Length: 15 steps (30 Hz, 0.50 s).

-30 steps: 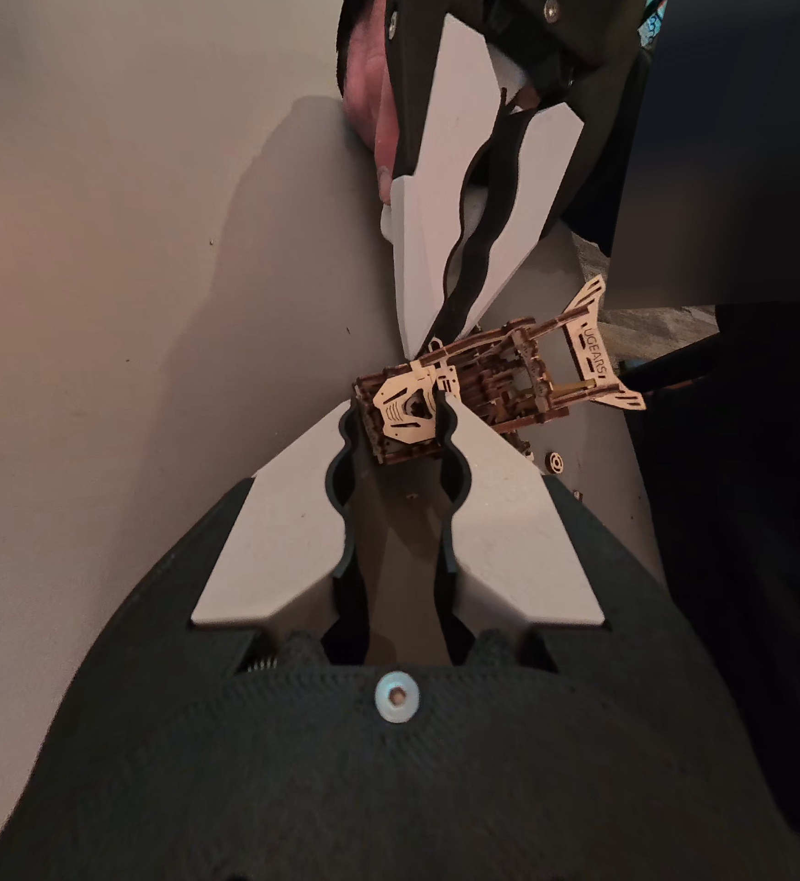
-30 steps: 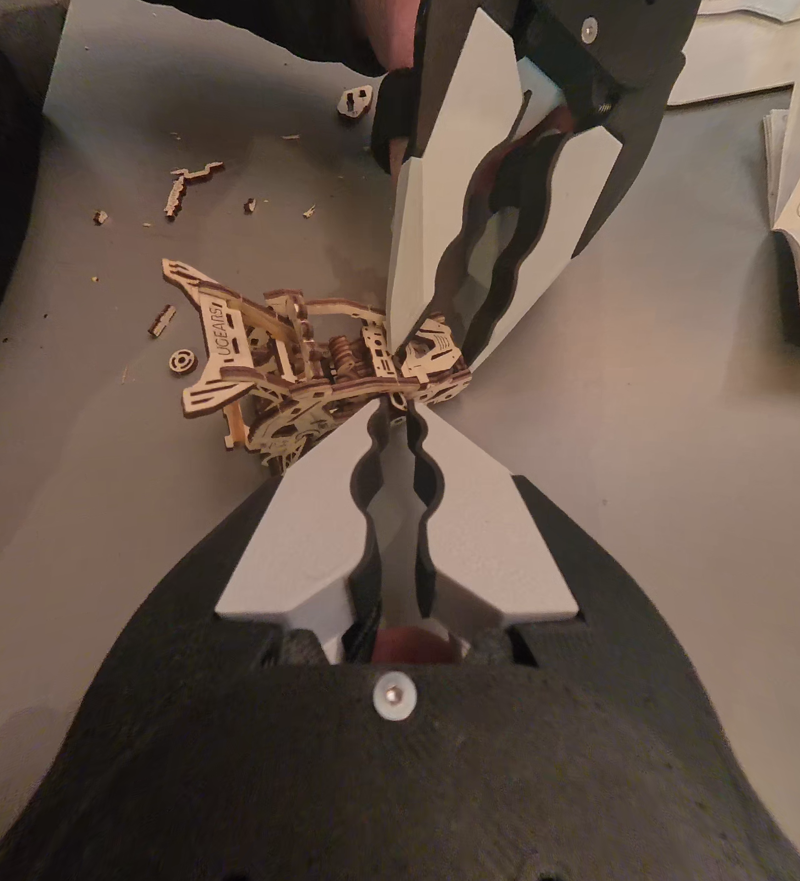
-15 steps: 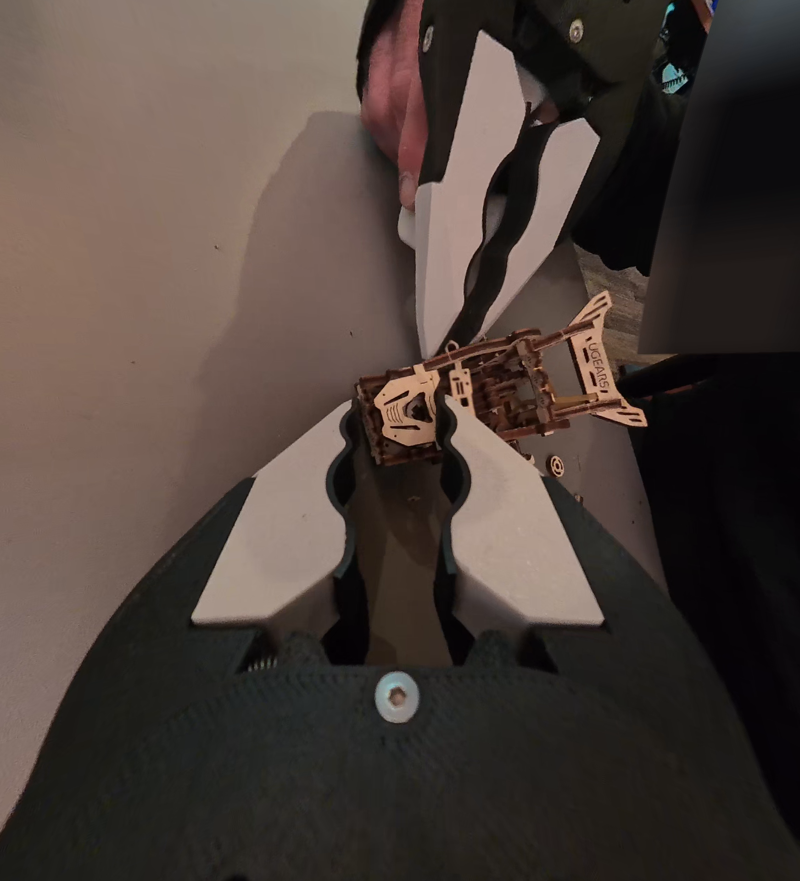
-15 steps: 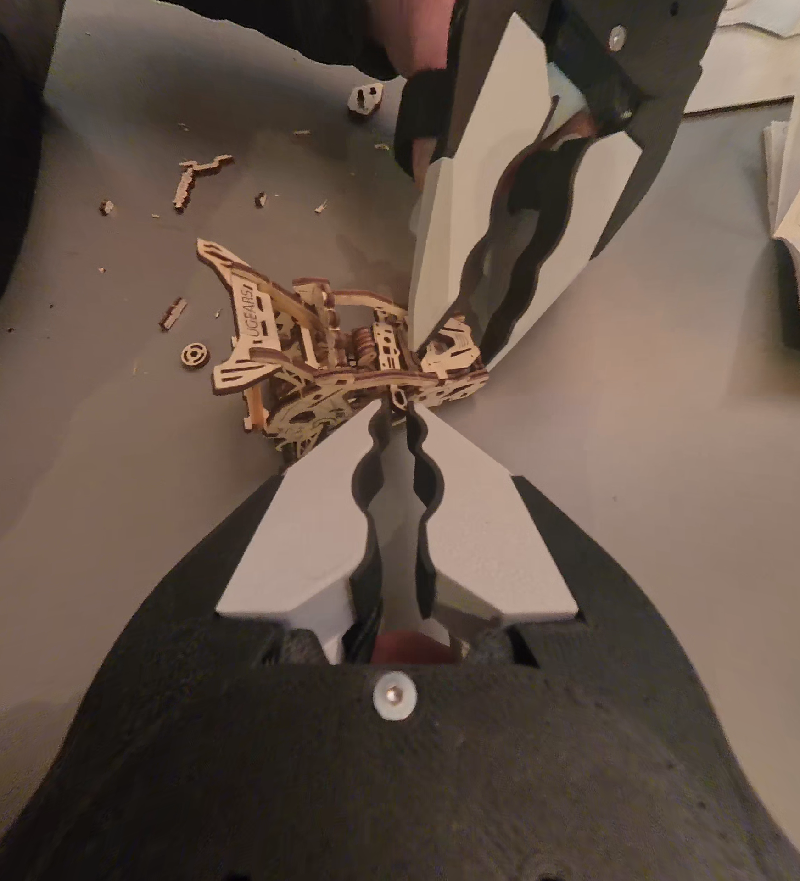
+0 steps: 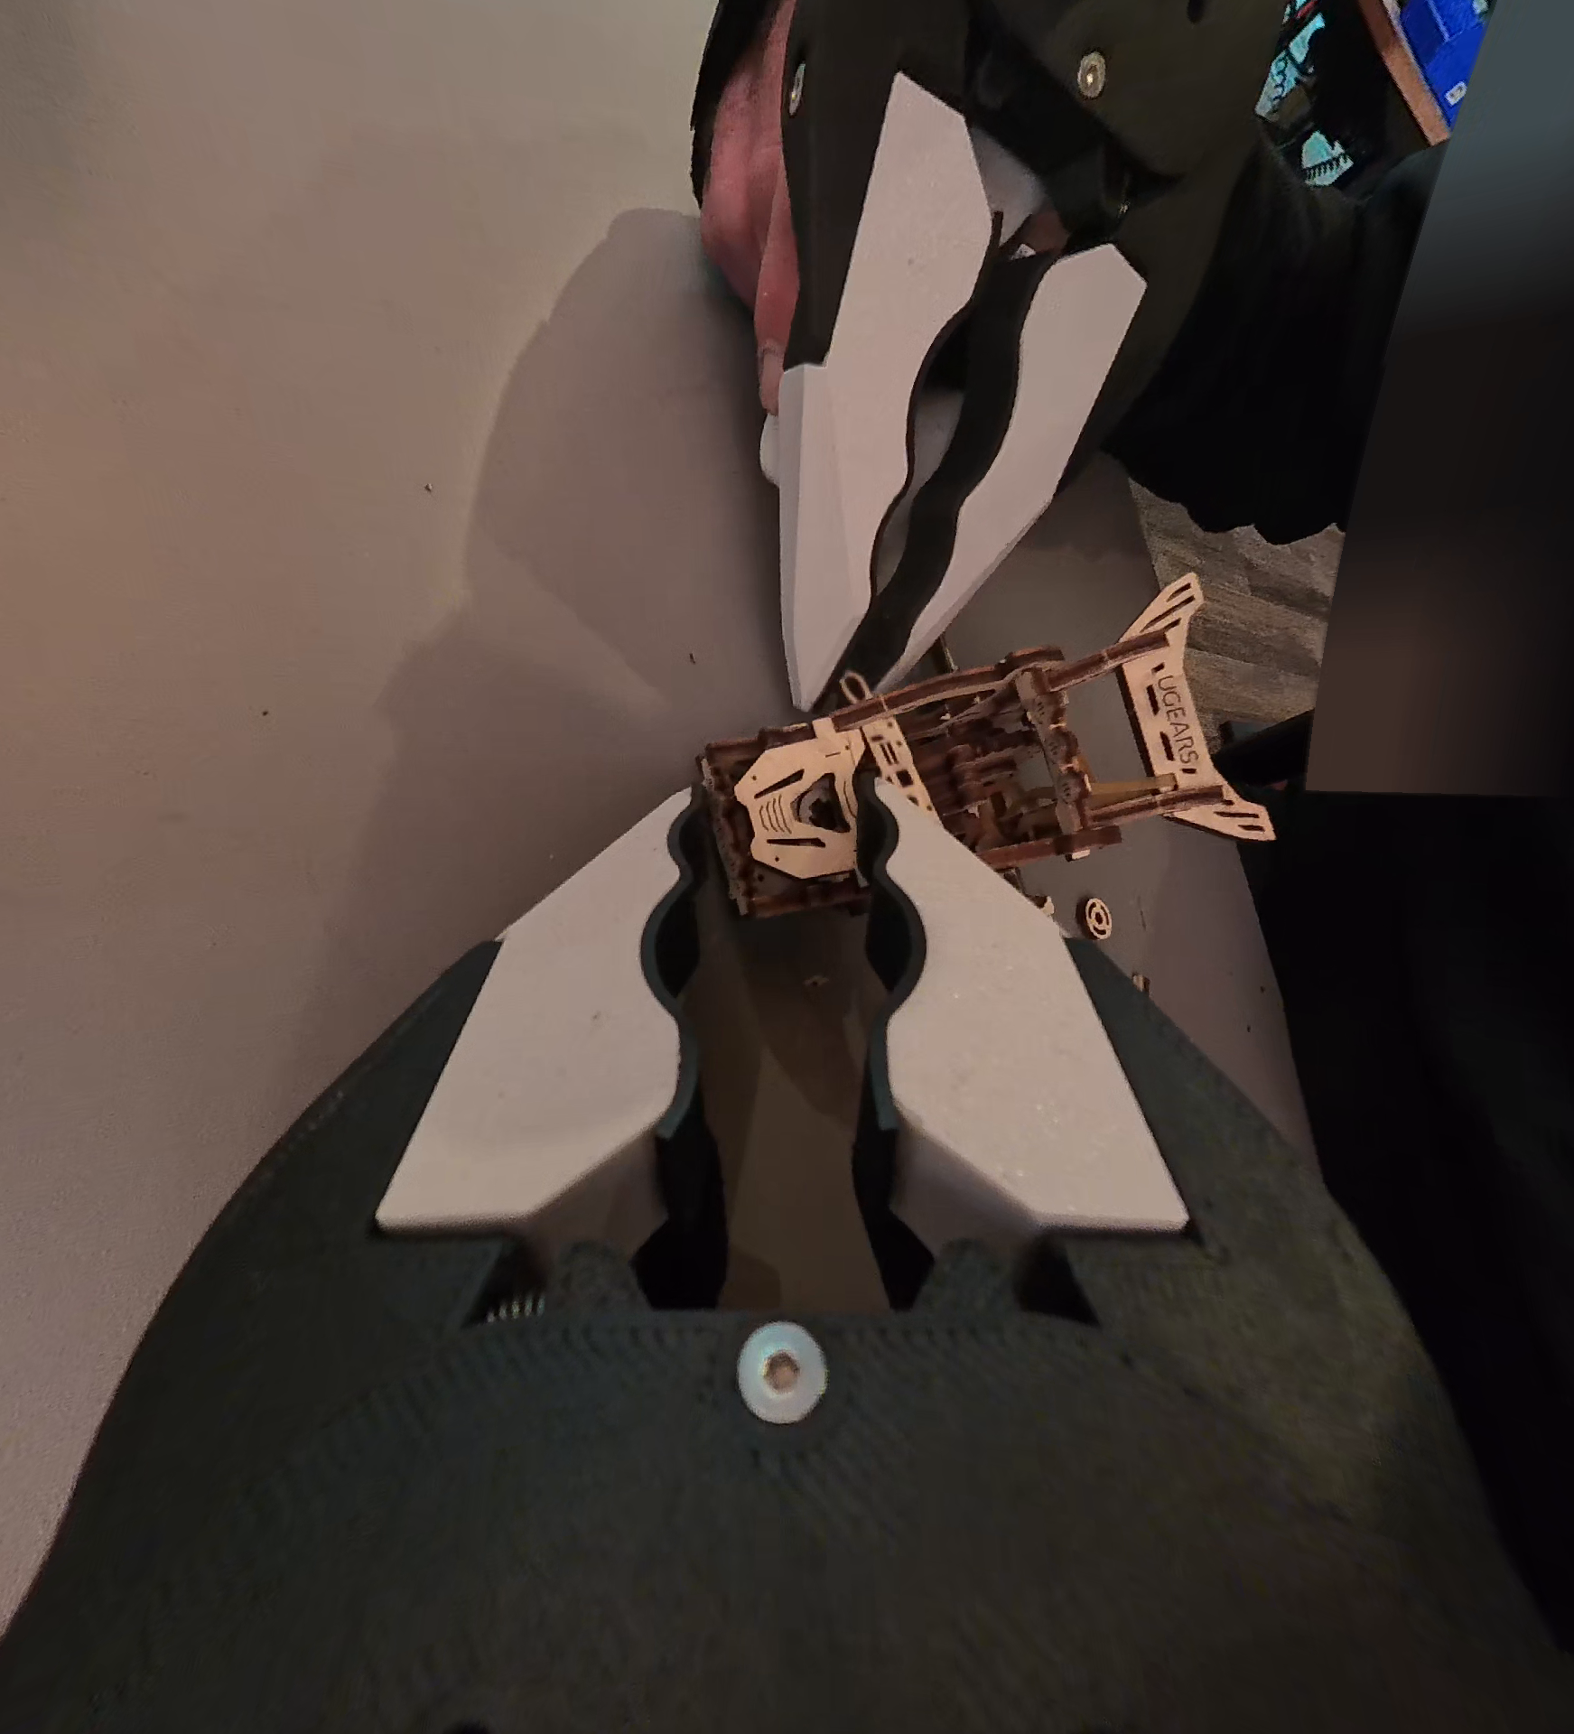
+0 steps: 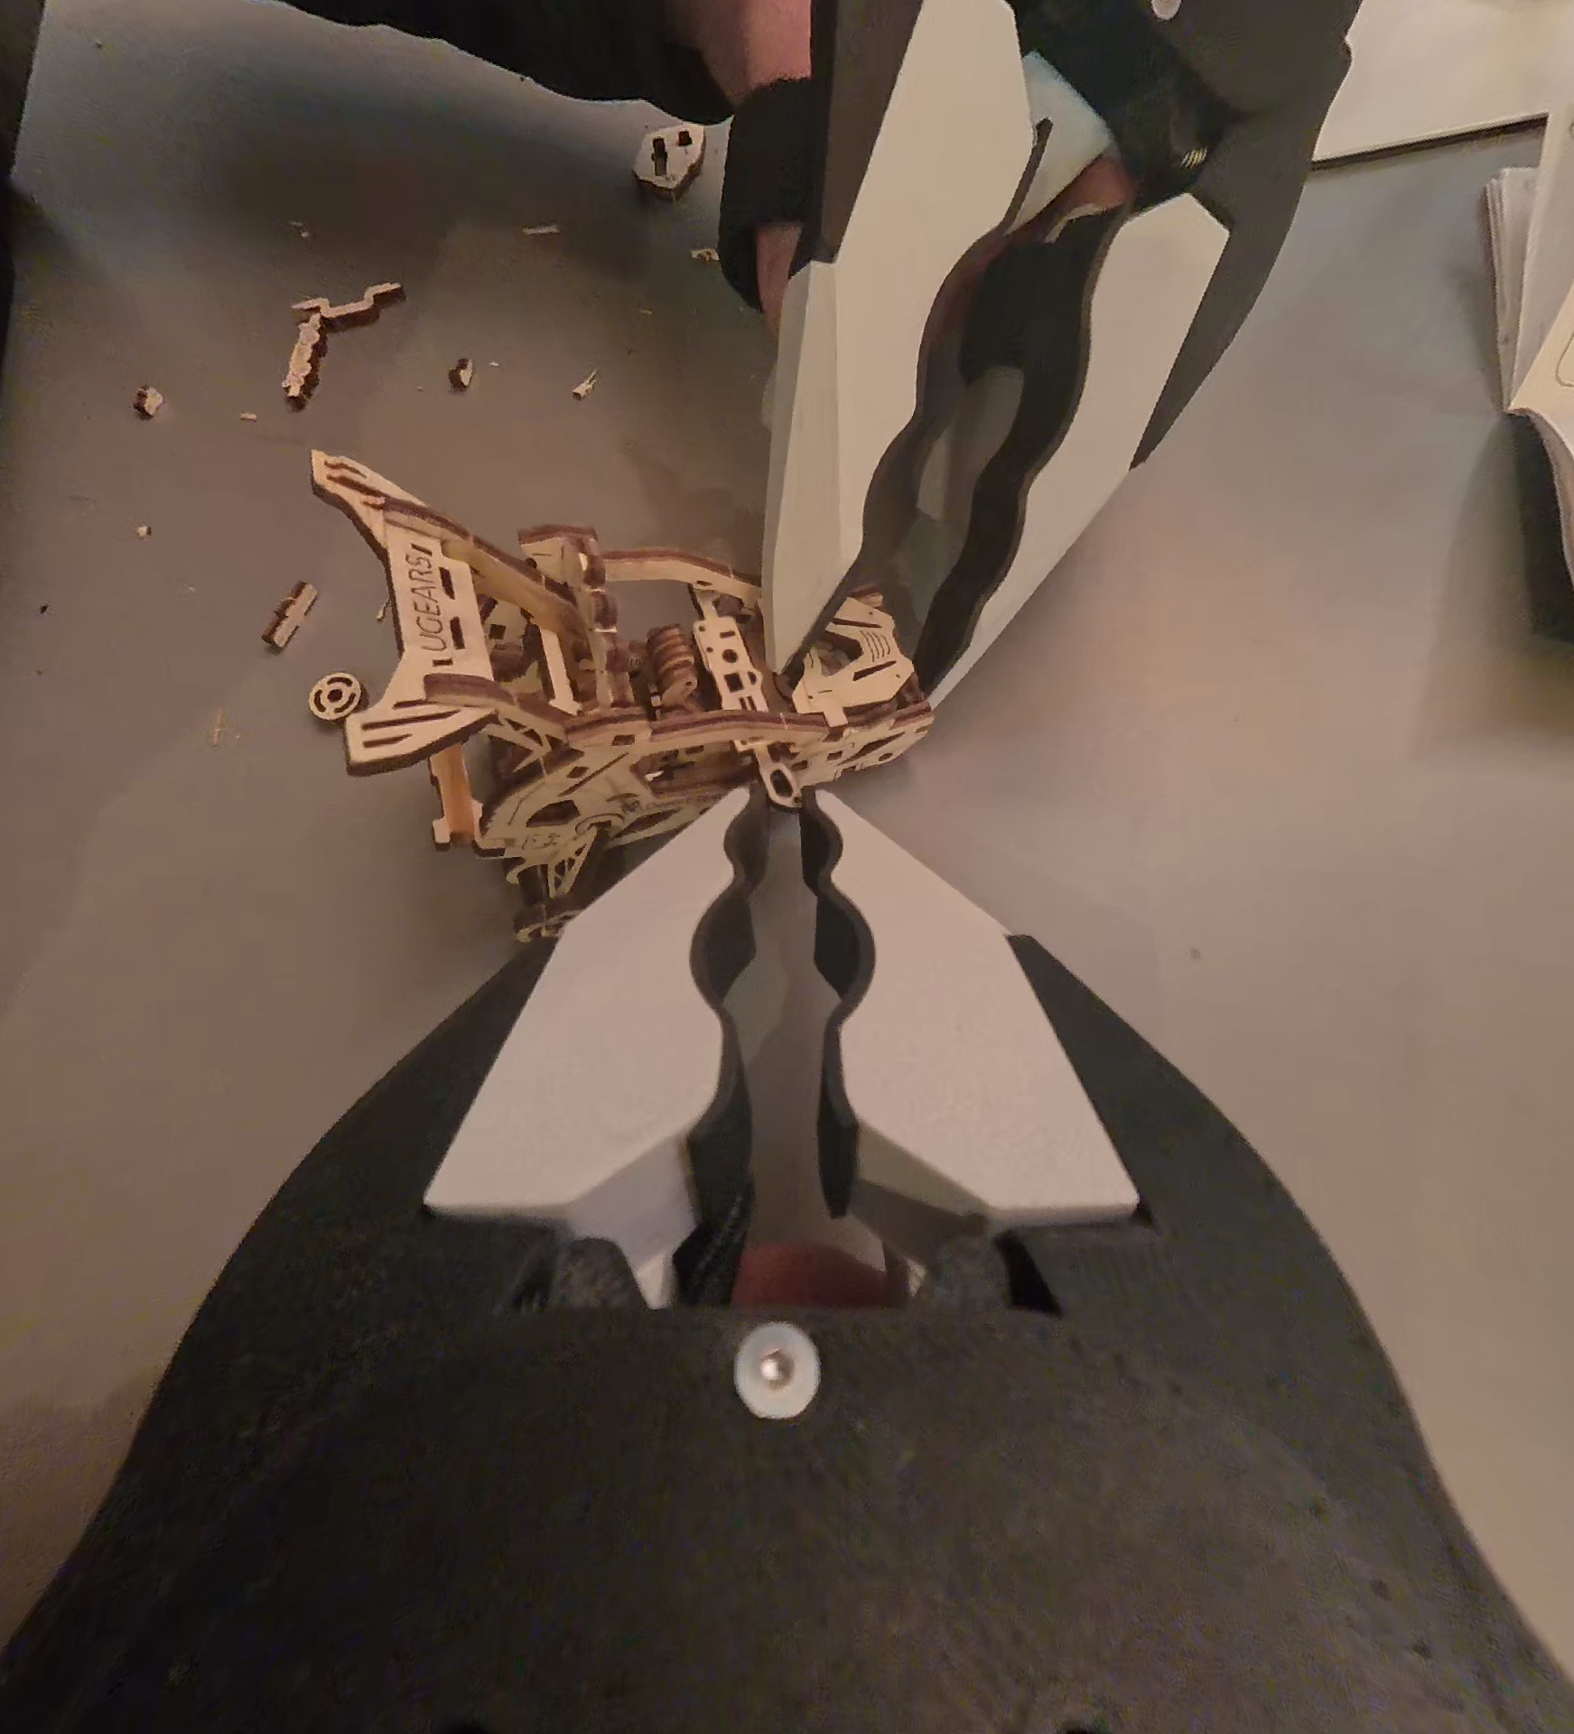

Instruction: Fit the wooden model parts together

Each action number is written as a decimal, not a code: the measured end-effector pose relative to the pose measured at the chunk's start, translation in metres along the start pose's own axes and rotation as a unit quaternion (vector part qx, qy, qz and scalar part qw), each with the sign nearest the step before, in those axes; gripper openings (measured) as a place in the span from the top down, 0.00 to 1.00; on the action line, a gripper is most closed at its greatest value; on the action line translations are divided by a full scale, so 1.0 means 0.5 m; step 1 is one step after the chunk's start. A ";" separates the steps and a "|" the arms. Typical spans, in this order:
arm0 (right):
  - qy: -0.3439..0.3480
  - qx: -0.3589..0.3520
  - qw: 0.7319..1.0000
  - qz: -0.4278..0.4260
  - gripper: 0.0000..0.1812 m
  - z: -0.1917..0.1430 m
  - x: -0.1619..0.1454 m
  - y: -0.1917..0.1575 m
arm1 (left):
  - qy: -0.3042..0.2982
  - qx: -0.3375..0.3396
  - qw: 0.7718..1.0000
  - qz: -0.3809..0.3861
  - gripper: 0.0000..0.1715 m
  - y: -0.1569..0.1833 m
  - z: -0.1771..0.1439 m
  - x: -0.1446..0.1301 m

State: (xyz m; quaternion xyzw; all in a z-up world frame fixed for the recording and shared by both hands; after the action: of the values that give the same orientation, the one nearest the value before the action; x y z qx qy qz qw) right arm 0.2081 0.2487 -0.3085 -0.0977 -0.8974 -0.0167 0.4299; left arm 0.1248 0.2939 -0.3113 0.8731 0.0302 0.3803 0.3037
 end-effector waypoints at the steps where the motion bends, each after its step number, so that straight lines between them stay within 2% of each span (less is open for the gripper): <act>1: 0.001 -0.001 1.000 -0.003 0.98 0.002 0.002 -0.001 | -0.001 -0.003 1.000 0.001 0.83 0.001 0.001 0.000; 15: 0.000 0.016 0.999 0.035 0.98 0.002 0.003 0.006 | 0.001 0.003 1.000 0.005 0.83 0.001 0.001 0.000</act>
State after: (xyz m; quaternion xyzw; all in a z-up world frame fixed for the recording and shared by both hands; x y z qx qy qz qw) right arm 0.2070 0.2522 -0.3084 -0.1223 -0.8938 0.0123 0.4314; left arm 0.1249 0.2934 -0.3112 0.8736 0.0276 0.3826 0.2993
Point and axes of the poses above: each gripper's, where its closed fingertips meet, z out along the fingers, x out of its top, y = z × x across the jaws, the point moved 5 cm from there along -z, back along the fingers
